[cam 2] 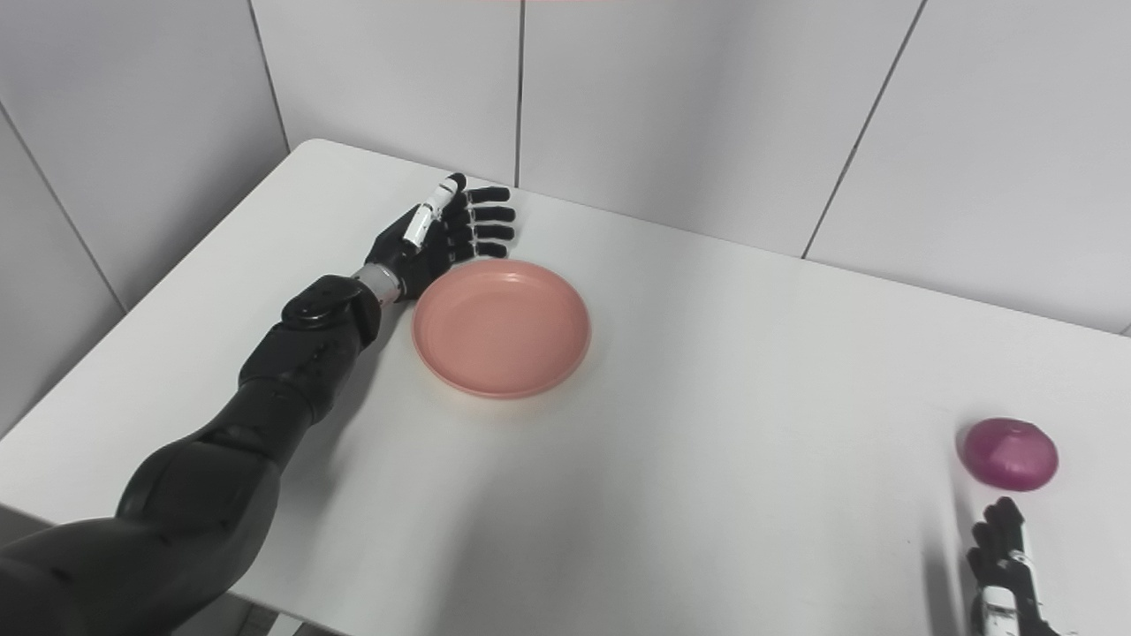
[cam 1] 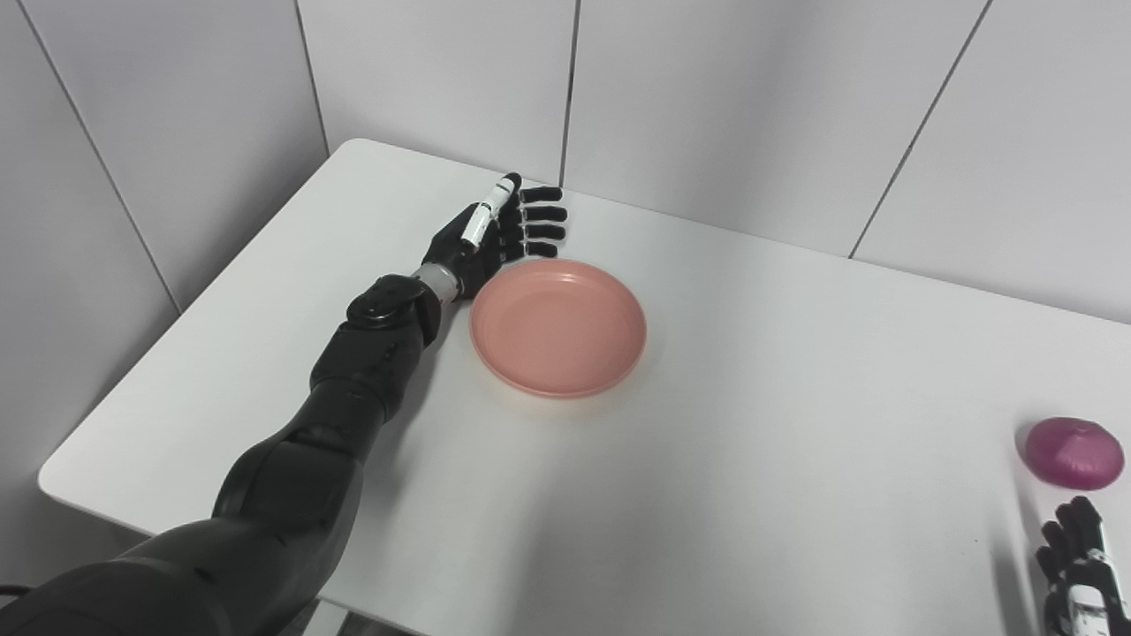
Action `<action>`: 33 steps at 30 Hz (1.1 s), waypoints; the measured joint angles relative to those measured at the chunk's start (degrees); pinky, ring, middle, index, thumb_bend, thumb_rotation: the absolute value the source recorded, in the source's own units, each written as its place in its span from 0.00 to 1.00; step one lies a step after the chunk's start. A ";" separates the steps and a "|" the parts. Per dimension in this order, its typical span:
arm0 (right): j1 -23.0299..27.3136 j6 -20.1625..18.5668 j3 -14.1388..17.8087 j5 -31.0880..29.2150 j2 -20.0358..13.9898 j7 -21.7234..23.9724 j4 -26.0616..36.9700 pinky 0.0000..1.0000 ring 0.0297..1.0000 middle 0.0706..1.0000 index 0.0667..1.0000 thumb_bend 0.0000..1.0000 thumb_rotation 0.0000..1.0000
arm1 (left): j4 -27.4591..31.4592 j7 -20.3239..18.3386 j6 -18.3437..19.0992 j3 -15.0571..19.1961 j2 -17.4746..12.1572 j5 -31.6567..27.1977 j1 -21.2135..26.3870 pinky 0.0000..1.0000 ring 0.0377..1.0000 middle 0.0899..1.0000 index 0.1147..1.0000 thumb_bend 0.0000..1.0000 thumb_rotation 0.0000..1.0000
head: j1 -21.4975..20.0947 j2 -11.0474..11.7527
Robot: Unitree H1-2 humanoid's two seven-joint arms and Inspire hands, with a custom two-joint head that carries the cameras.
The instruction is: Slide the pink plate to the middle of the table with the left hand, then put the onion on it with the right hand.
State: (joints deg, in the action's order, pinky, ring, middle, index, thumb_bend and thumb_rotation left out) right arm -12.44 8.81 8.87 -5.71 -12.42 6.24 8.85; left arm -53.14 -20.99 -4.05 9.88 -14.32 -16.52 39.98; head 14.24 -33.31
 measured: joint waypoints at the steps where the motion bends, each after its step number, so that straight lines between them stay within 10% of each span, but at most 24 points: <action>1: -0.02 0.00 0.00 0.01 0.16 -0.27 0.05 1.00 1.00 1.00 1.00 0.08 1.00 | 0.07 0.00 -0.01 -0.03 0.28 0.01 0.00 0.62 0.65 0.64 0.62 0.31 1.00 | -0.52 -0.17; 33: -1.00 -0.17 -2.21 2.02 2.89 -0.79 2.47 1.00 1.00 1.00 1.00 0.00 1.00 | -5.30 -2.97 -6.43 -2.28 4.30 0.32 1.87 0.61 0.62 0.61 0.59 0.37 1.00 | -6.85 -2.11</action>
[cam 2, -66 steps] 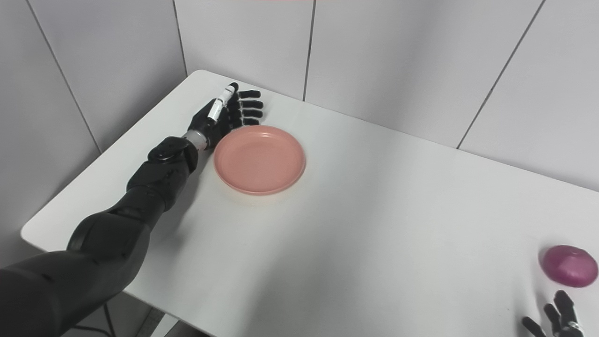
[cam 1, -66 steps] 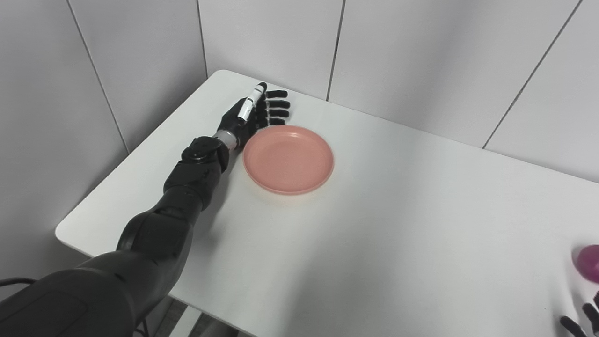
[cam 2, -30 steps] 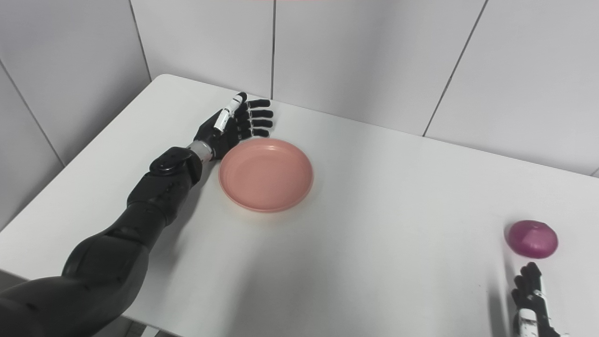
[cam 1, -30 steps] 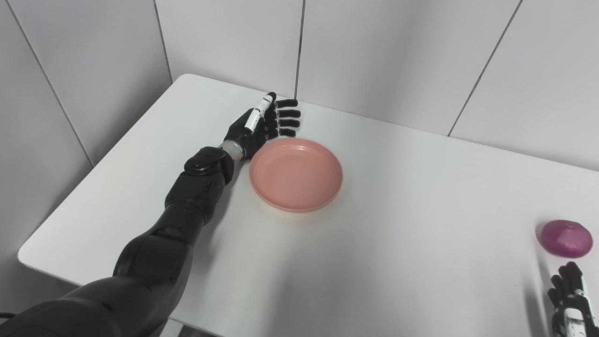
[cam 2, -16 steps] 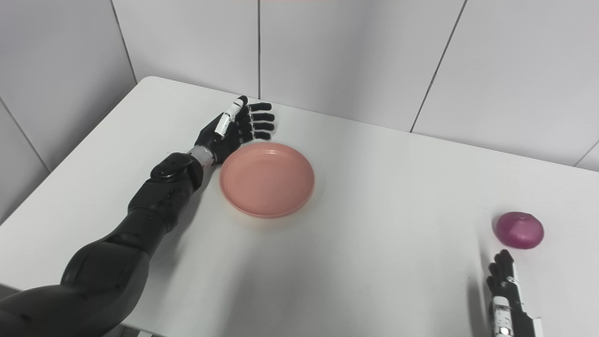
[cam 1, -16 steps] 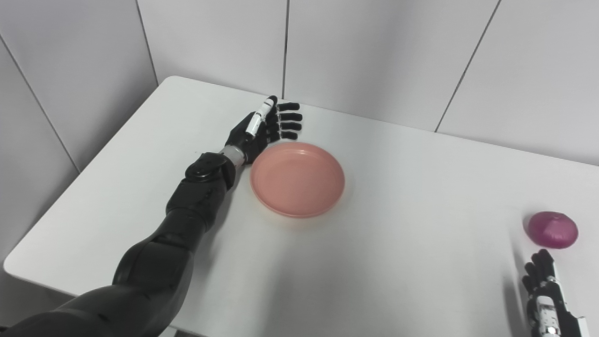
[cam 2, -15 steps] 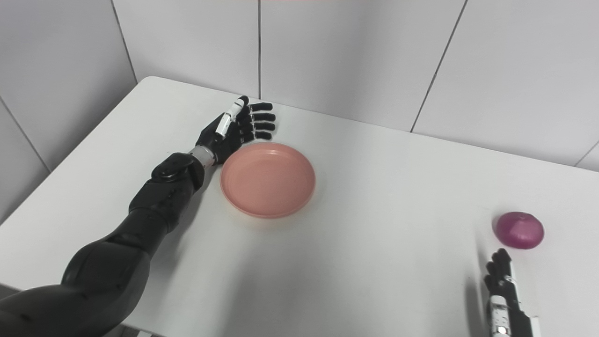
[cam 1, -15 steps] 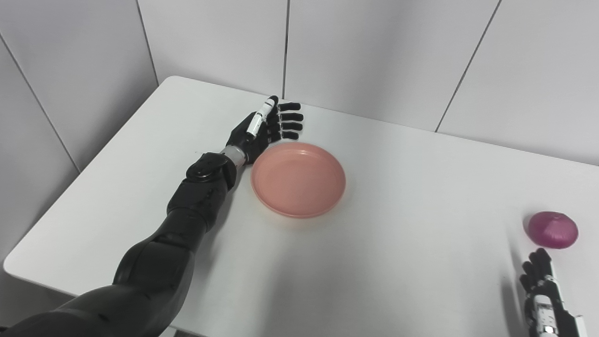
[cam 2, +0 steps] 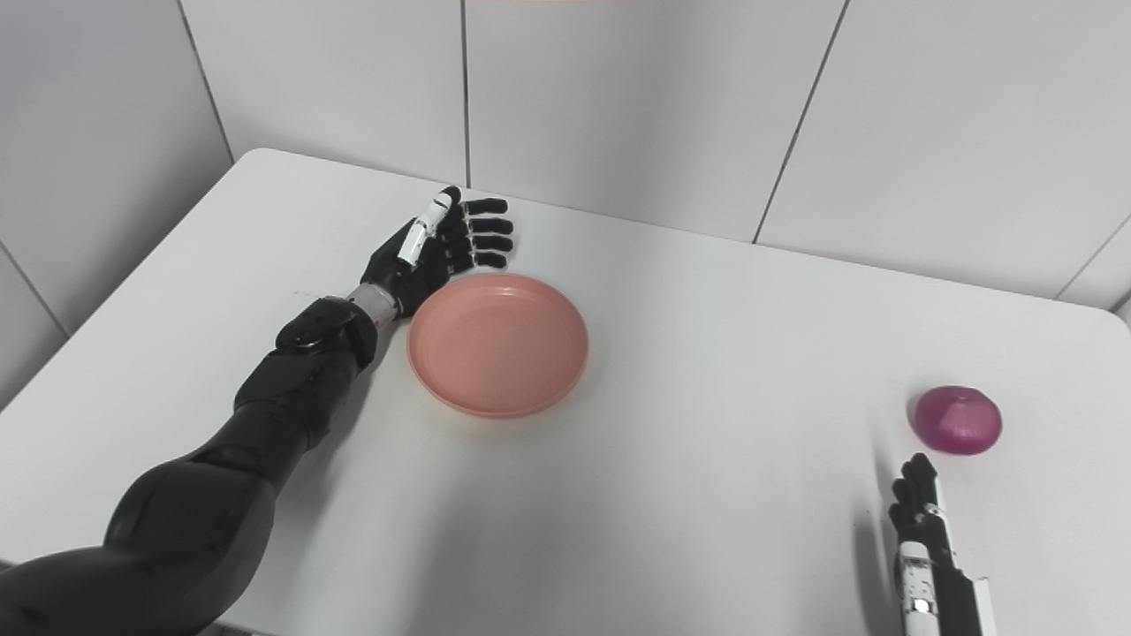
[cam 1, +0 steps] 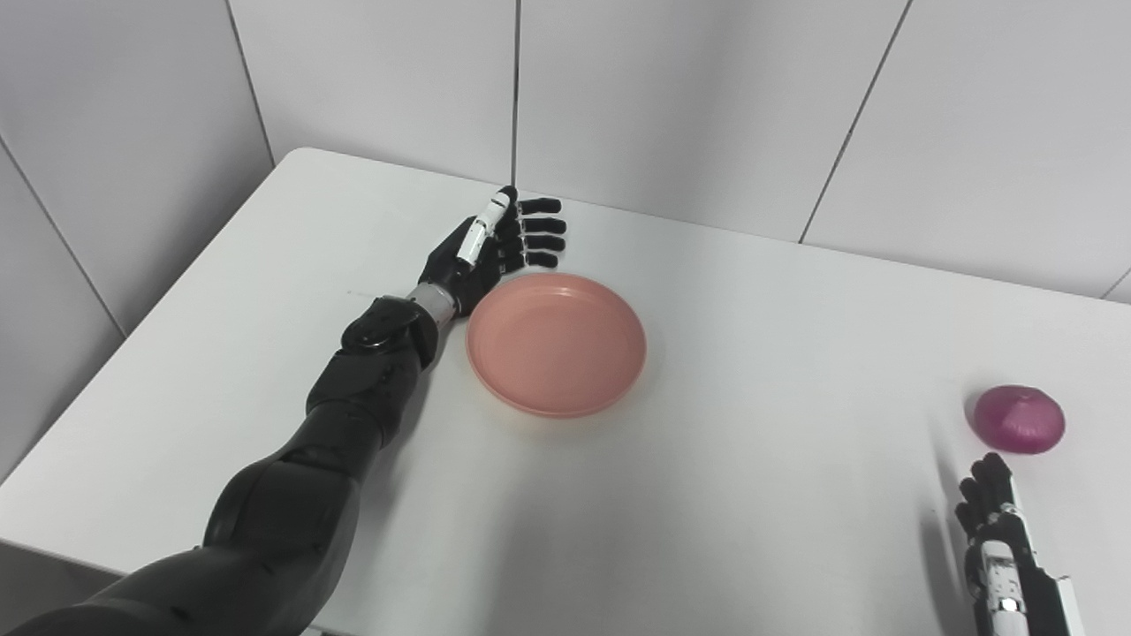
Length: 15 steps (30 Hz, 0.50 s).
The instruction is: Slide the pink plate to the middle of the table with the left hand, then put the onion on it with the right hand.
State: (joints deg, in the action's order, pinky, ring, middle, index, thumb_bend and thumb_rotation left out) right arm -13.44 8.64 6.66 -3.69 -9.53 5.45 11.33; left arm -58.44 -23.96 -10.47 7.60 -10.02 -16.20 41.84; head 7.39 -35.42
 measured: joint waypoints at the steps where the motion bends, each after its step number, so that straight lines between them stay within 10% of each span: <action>1: 0.00 0.03 -0.04 0.01 0.03 0.02 -0.10 1.00 1.00 1.00 1.00 0.00 1.00 | -0.16 -0.34 -0.04 -0.03 0.32 -0.01 0.11 0.60 0.62 0.61 0.59 0.37 1.00 | -0.44 -0.17; 15: 0.09 0.68 -0.05 0.24 0.05 0.14 -0.77 1.00 1.00 1.00 1.00 0.06 1.00 | 0.99 -1.11 1.43 -0.37 2.44 0.00 0.30 0.60 0.63 0.63 0.60 0.37 1.00 | -2.64 -0.70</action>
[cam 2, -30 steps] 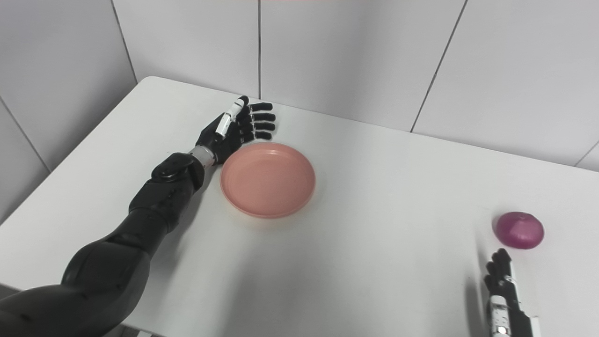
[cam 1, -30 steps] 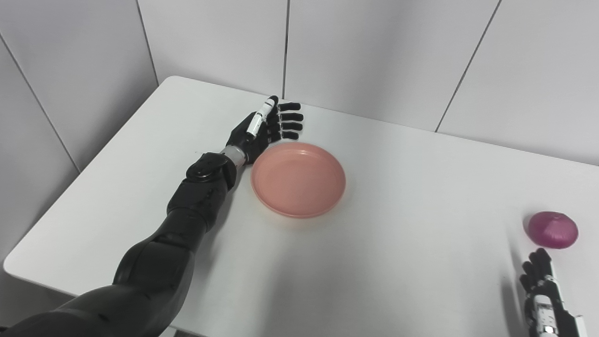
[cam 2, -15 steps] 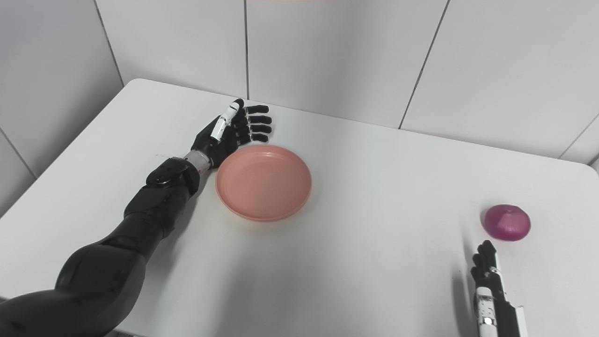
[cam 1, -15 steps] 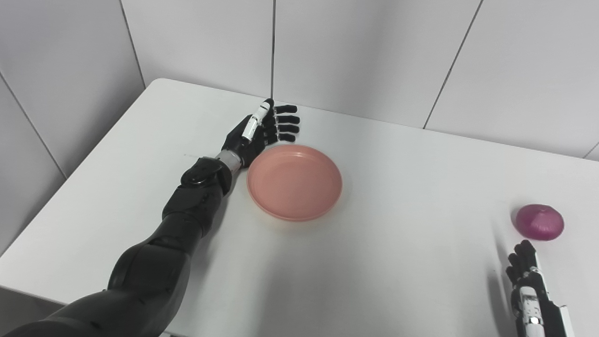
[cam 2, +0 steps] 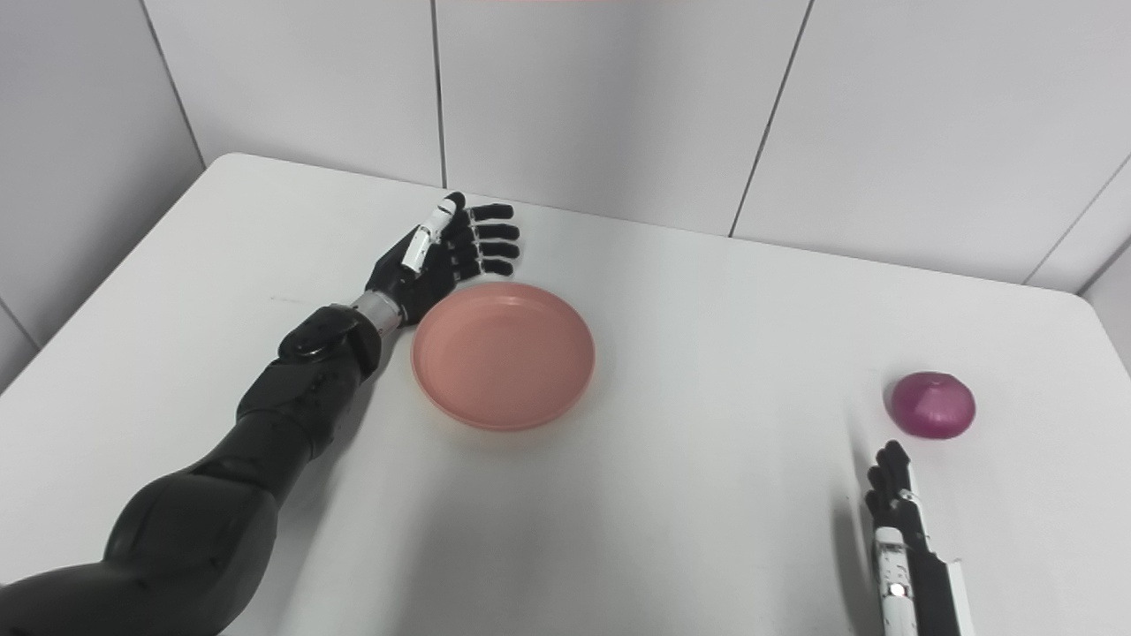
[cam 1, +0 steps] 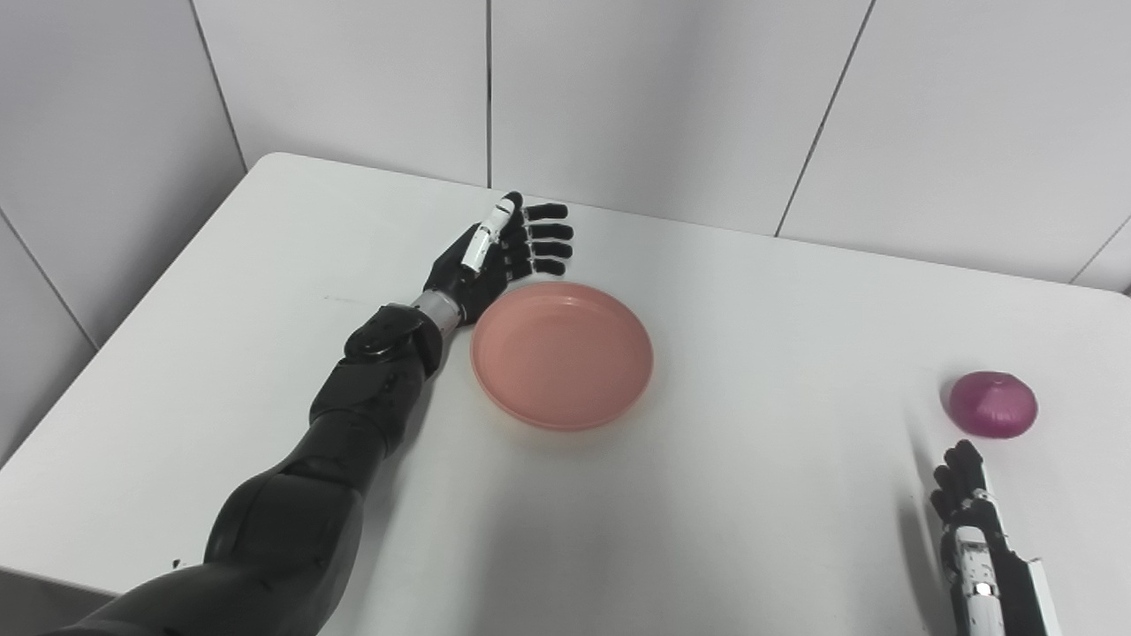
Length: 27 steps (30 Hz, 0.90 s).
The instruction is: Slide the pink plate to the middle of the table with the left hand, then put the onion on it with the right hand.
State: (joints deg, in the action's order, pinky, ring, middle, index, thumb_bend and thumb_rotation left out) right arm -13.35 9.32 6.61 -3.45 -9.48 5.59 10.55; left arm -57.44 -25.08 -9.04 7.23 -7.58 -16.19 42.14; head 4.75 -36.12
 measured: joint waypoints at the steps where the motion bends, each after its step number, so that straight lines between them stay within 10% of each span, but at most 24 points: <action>1: 0.01 0.05 -0.01 0.00 0.01 0.00 -0.01 1.00 1.00 1.00 1.00 0.07 1.00 | 0.20 -0.20 0.34 -0.04 0.22 -0.01 0.00 0.60 0.63 0.63 0.61 0.37 1.00 | -0.18 0.00; 27: 0.32 2.18 -0.31 0.31 1.08 -1.30 -1.17 1.00 0.96 0.96 0.95 0.20 1.00 | 6.75 0.46 5.52 -3.79 4.29 2.22 -1.67 0.62 0.64 0.64 0.61 0.35 1.00 | -6.50 -1.58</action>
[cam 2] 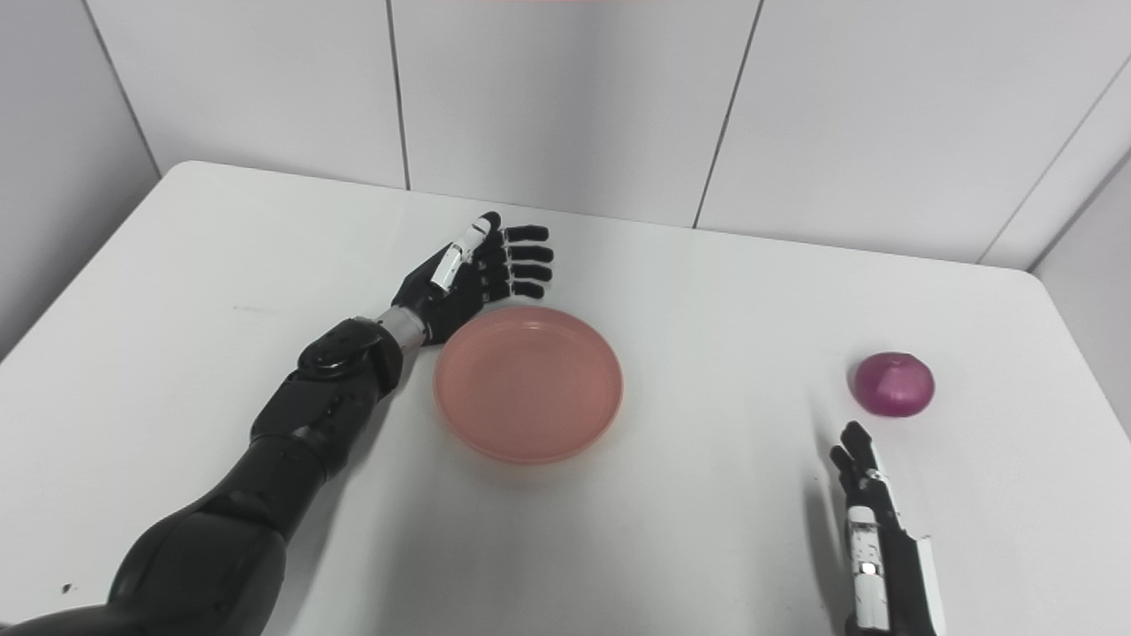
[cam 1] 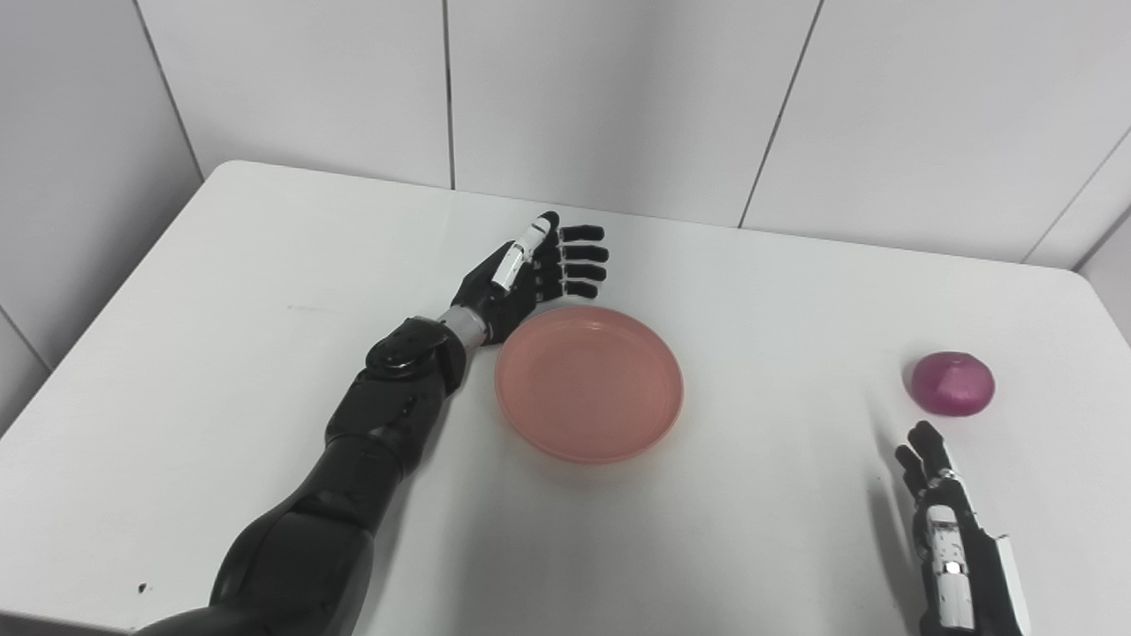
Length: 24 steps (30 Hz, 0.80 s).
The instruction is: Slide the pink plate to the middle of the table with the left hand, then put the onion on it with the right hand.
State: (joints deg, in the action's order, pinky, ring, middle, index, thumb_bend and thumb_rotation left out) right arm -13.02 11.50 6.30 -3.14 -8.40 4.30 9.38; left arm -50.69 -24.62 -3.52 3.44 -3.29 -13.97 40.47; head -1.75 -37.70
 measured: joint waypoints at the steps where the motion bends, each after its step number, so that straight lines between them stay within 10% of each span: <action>1: 0.00 0.01 -0.02 0.04 0.00 0.00 0.00 1.00 0.96 0.96 0.95 0.20 1.00 | 0.03 0.00 0.04 -0.09 0.03 0.01 0.00 0.62 0.64 0.64 0.61 0.36 1.00 | -0.53 -0.09; 24: 0.10 0.17 -0.04 1.32 0.72 -0.68 -0.22 0.99 0.94 0.94 0.94 0.24 1.00 | 1.01 1.20 0.05 -1.89 2.31 0.72 -0.34 0.65 0.66 0.66 0.63 0.37 1.00 | -4.66 -1.06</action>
State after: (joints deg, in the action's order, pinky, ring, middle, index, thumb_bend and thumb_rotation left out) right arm -12.92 11.66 6.26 -1.82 -7.68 3.61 9.17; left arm -49.68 -23.42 -3.47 1.55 -0.98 -13.25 40.13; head -6.42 -38.76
